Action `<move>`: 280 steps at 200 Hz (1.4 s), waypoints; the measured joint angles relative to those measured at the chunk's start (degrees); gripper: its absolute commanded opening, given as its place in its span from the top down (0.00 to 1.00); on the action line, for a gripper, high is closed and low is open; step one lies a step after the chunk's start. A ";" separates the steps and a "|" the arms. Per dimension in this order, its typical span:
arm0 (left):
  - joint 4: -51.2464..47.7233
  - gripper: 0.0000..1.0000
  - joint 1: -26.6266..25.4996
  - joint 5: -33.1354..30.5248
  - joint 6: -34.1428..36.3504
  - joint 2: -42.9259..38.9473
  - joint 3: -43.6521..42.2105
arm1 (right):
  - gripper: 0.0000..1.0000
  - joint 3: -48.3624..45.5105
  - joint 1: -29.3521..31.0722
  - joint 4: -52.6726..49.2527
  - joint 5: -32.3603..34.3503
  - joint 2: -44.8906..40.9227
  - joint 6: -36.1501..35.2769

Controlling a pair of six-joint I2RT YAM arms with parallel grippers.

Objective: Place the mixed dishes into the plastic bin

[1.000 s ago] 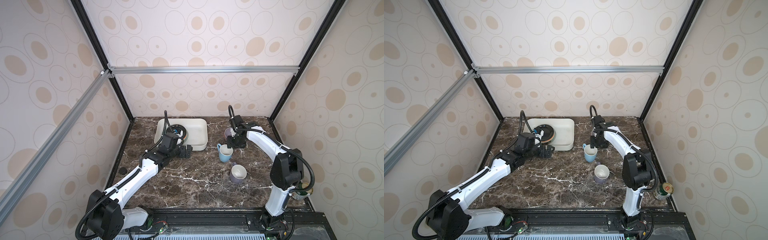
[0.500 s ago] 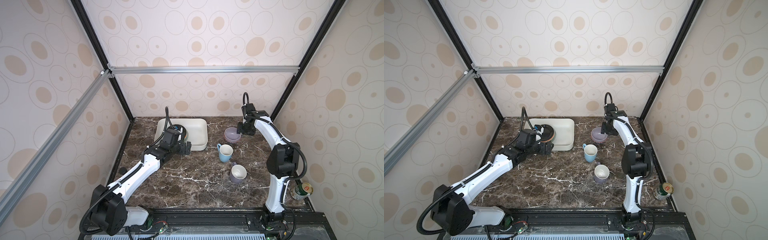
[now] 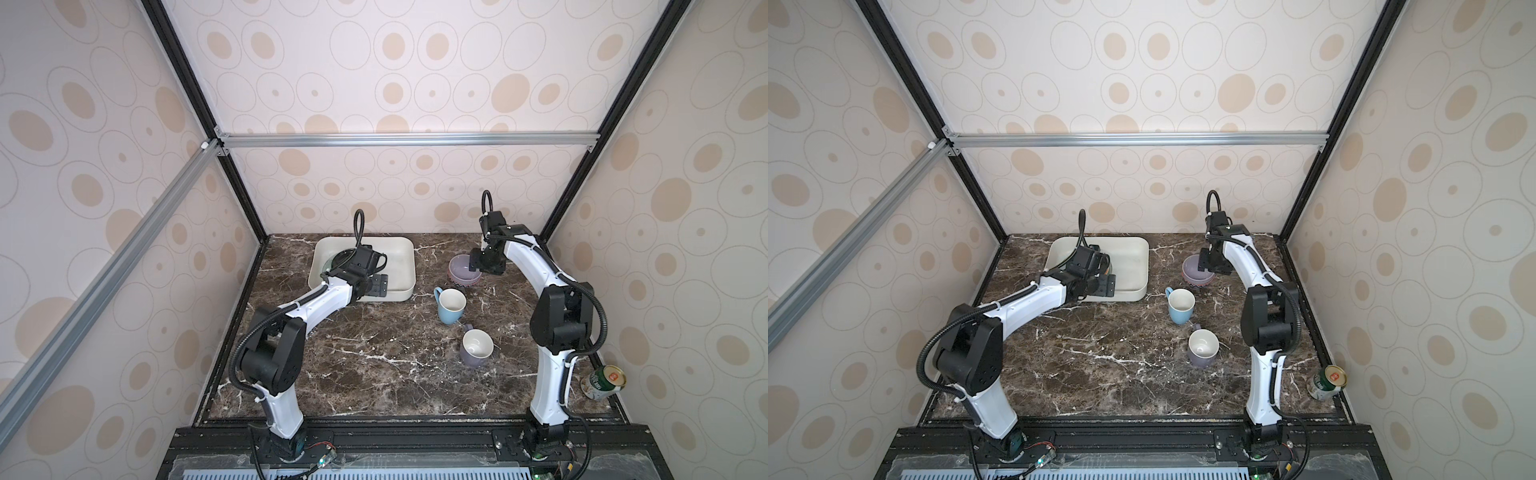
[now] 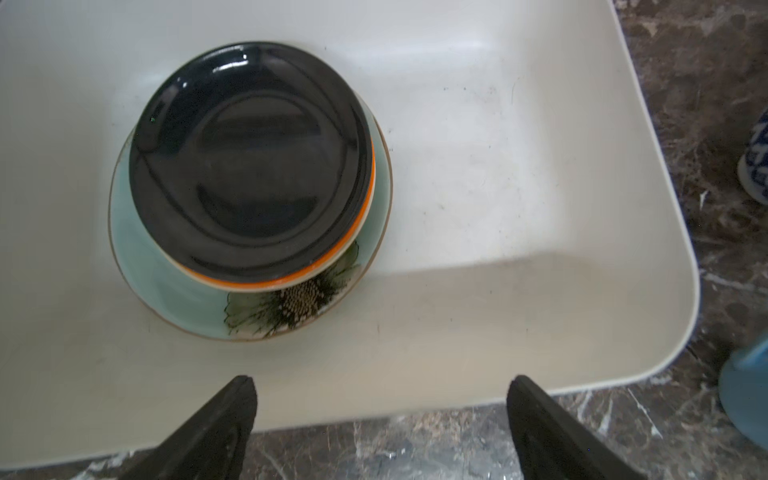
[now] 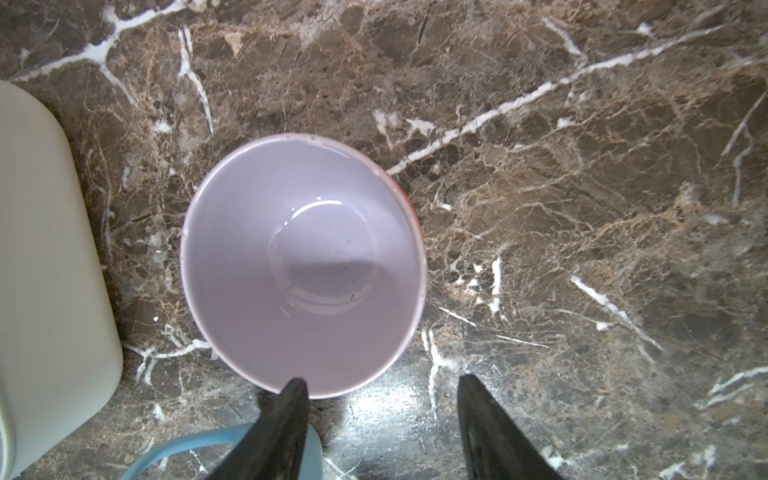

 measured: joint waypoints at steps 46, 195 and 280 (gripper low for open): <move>-1.09 0.11 1.60 -0.87 -0.68 3.89 2.32 | 0.40 -2.54 0.00 1.81 -1.53 -1.66 -0.17; -0.17 0.55 3.61 1.97 -1.20 2.67 -2.29 | 0.39 -8.26 0.00 5.92 -4.07 -6.36 -0.09; 2.05 0.21 3.04 3.26 -0.87 -4.17 -8.66 | 0.39 -11.93 0.00 6.69 -4.85 -8.66 0.04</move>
